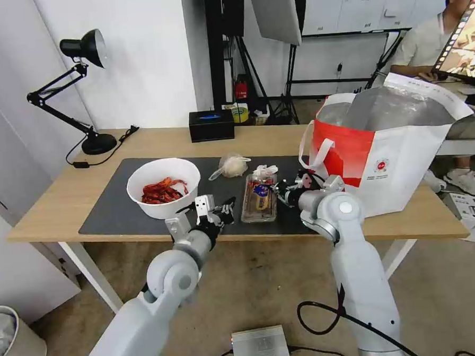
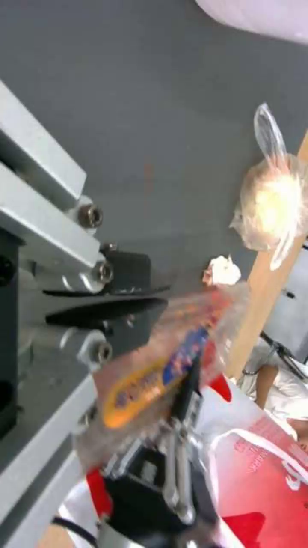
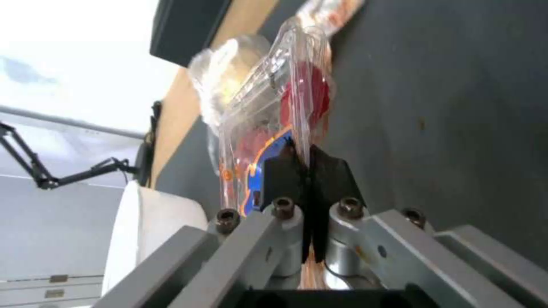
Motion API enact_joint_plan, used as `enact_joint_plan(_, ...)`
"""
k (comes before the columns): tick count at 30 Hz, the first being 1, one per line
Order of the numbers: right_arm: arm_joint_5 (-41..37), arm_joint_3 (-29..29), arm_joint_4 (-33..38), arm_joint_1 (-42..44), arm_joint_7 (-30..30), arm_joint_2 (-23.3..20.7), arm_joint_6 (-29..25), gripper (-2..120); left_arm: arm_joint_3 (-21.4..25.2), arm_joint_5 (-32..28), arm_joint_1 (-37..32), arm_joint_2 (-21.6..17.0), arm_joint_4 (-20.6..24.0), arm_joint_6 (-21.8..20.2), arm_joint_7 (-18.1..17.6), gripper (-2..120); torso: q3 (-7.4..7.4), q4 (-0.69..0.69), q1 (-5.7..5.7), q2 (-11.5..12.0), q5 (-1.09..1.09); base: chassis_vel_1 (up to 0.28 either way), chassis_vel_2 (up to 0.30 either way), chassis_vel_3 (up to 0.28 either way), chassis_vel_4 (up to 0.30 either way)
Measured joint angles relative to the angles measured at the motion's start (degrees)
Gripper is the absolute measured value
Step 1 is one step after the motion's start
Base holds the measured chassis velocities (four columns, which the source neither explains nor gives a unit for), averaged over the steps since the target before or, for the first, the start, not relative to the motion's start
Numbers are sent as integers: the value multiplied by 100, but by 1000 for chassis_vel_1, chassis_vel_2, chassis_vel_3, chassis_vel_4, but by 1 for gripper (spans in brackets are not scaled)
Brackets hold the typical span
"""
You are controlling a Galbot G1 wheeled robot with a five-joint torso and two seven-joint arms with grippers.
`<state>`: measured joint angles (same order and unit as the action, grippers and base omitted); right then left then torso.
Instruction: Pick up the trash from the table and place it into the takeout bag.
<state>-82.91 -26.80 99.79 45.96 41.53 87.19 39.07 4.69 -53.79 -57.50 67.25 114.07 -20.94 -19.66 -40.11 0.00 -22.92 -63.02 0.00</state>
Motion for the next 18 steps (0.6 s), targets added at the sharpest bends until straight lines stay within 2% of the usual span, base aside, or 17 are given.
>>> enact_joint_plan(4, 172, -27, 288, 93, -315, -137, -55, 0, 70, 96, -209, 5, 130, -8, 11, 34, 0, -1, 0, 0, 0, 0, 0, 0, 0)
enact_joint_plan(5, 172, -27, 288, 93, -315, -137, -55, 0, 70, 96, -209, 5, 130, -8, 11, 34, 0, -1, 0, 0, 0, 0, 0, 0, 0)
enact_joint_plan(7, 439, -28, 508, 188, -591, -234, -105, 0, 119, 99, -306, 16, 253, -10, 11, 43, 0, -1, 0, 0, 0, 0, 0, 0, 0)
enact_joint_plan(8, 439, -28, 508, 188, -591, -234, -105, 0, 119, 99, -306, 16, 253, -10, 11, 43, 0, -1, 0, 0, 0, 0, 0, 0, 0)
enact_joint_plan(10, 631, -18, 714, 255, -777, -313, -118, 0, 185, 100, -408, 6, 383, -17, 11, 54, 0, -1, 0, -1, 1, 0, 0, 0, 0)
enact_joint_plan(11, 631, -18, 714, 255, -777, -313, -118, 0, 185, 100, -408, 6, 383, -17, 11, 54, 0, -1, 0, -1, 1, 0, 0, 0, 0)
enact_joint_plan(13, 808, 2, 874, 279, -921, -386, -127, 0, 250, 141, -507, -34, 475, -22, 14, 62, 1, -1, 0, -1, 1, 0, 0, 0, 0)
enact_joint_plan(14, 1006, 3, 936, 288, -1074, -429, -158, 0, 319, 205, -586, -51, 502, -23, 46, 71, 1, -1, 0, -1, 0, 0, 0, 0, 0)
enact_joint_plan(15, 1006, 3, 936, 288, -1074, -429, -158, 0, 319, 205, -586, -51, 502, -23, 46, 71, 1, -1, 0, -1, 0, 0, 0, 0, 0)
enact_joint_plan(18, 1470, 3, 1024, 291, -1548, -503, -300, 0, 496, 320, -781, -62, 541, -13, 116, 86, 1, 0, 0, -1, 0, 0, 0, 0, 0)
